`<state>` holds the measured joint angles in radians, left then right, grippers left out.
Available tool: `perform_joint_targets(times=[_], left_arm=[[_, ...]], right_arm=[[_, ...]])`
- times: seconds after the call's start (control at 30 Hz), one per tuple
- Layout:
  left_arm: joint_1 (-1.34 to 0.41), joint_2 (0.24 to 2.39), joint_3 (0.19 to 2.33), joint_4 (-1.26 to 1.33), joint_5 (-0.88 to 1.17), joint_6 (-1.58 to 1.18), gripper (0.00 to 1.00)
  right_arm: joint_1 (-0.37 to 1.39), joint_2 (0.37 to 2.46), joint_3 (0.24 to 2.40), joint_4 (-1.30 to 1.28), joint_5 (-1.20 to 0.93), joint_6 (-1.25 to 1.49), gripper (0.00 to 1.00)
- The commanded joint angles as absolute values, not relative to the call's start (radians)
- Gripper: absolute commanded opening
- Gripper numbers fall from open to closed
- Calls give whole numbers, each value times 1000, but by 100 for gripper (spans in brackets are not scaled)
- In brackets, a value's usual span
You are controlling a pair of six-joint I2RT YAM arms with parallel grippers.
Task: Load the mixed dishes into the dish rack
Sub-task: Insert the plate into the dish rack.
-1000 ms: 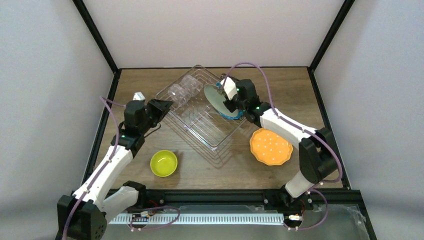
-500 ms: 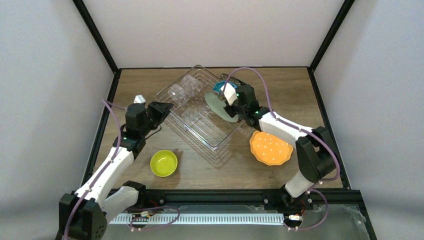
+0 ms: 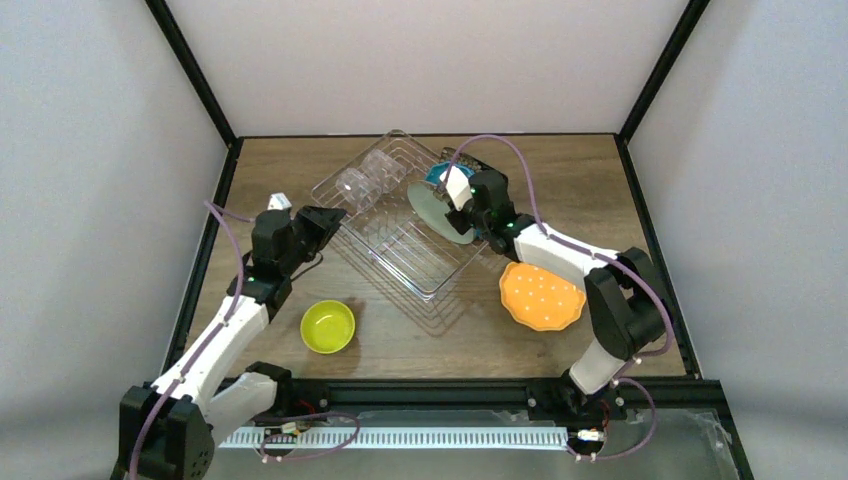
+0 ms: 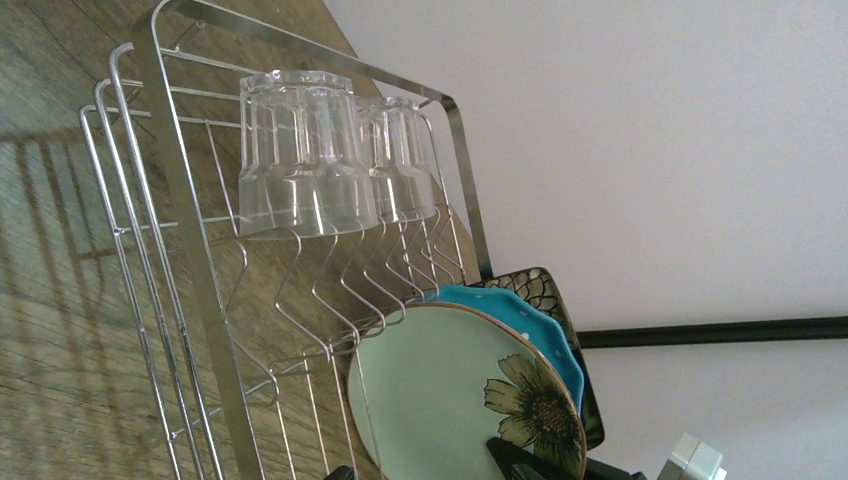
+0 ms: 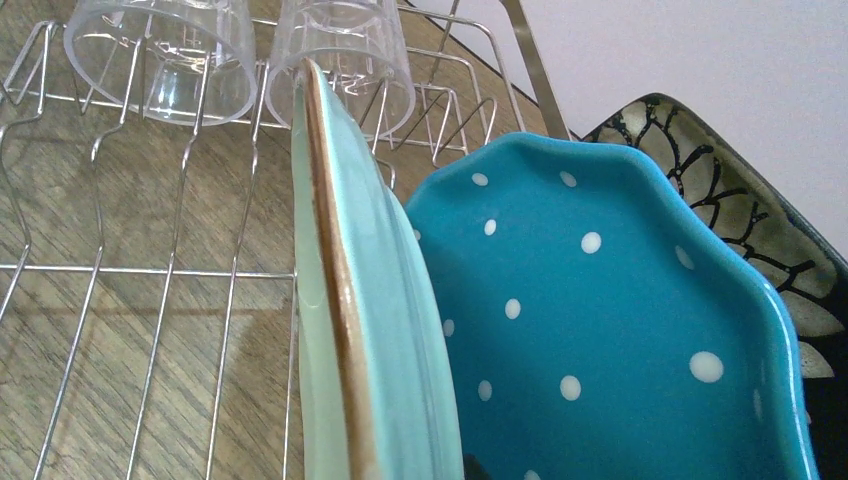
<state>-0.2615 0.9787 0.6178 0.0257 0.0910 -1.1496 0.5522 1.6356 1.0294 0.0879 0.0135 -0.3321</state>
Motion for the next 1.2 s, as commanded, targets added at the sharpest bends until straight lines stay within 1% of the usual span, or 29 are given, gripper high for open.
perform_joint_targets(times=[0.0,0.07,0.13,0.3,0.33,0.4,0.9,1.17], left_arm=[[-253,964,603,47,88,-1154,90],[-253,961,604,38,90,-1155,90],[-251,957,607,28,90,-1158,91],[-247,945,620,-17,89,-1163,91],[-247,942,624,-31,88,-1164,91],[-246,937,632,-50,89,-1166,91],[-245,950,710,-150,87,-1169,92],[-245,963,723,-156,107,-1155,91]], right_arm=[[562,1643,1046,182,15,-304,28],[562,1644,1050,175,22,-297,37],[561,1646,1058,166,32,-287,54],[562,1645,1095,126,45,-261,68],[562,1646,1104,115,46,-256,70],[562,1647,1122,99,45,-248,72],[561,1622,1249,2,67,-226,75],[562,1584,1246,-38,98,-193,77]])
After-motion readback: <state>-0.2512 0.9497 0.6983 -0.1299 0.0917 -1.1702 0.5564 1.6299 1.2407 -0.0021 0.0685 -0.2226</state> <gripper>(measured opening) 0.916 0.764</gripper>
